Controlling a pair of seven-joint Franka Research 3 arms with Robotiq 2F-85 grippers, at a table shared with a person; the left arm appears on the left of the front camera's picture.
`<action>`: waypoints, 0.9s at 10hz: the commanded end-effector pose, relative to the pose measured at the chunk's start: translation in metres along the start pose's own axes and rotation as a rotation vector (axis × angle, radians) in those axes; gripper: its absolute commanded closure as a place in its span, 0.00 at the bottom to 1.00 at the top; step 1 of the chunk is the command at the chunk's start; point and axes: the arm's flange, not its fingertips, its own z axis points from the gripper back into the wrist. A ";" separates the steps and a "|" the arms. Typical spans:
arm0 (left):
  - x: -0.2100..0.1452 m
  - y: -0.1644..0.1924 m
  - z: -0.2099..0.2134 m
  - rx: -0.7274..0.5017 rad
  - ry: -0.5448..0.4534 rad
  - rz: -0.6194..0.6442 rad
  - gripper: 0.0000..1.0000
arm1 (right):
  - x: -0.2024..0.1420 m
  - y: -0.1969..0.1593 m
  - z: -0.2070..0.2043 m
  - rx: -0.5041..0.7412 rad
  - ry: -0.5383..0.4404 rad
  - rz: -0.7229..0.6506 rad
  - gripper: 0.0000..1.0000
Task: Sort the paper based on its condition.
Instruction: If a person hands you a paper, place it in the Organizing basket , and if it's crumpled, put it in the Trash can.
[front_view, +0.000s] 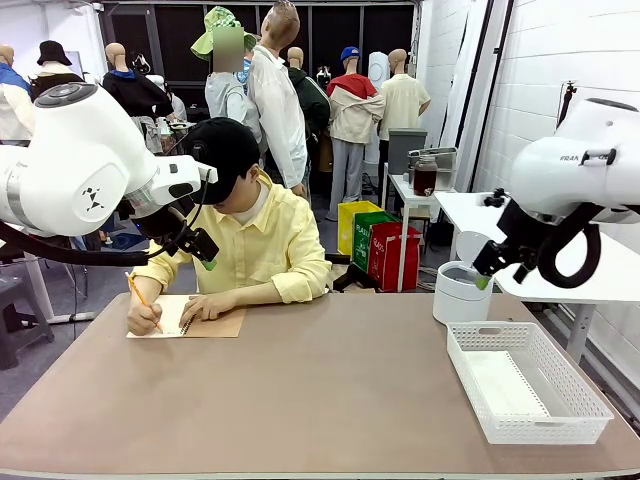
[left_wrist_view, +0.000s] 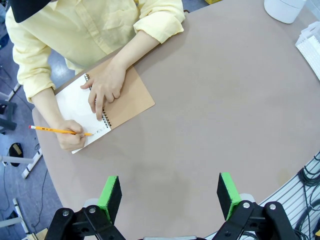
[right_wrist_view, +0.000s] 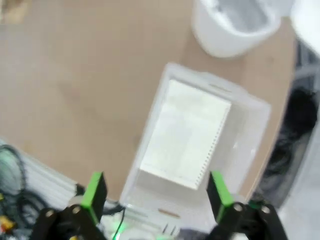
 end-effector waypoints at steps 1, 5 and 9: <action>0.000 0.001 0.001 0.002 -0.001 -0.007 0.00 | -0.003 0.014 0.007 0.104 -0.076 0.201 0.00; 0.000 0.001 0.001 0.002 -0.001 -0.007 0.00 | 0.003 0.038 0.021 0.059 -0.123 0.259 0.00; 0.000 0.001 0.001 0.002 -0.001 -0.007 0.00 | -0.003 0.049 0.025 0.075 -0.244 0.327 0.00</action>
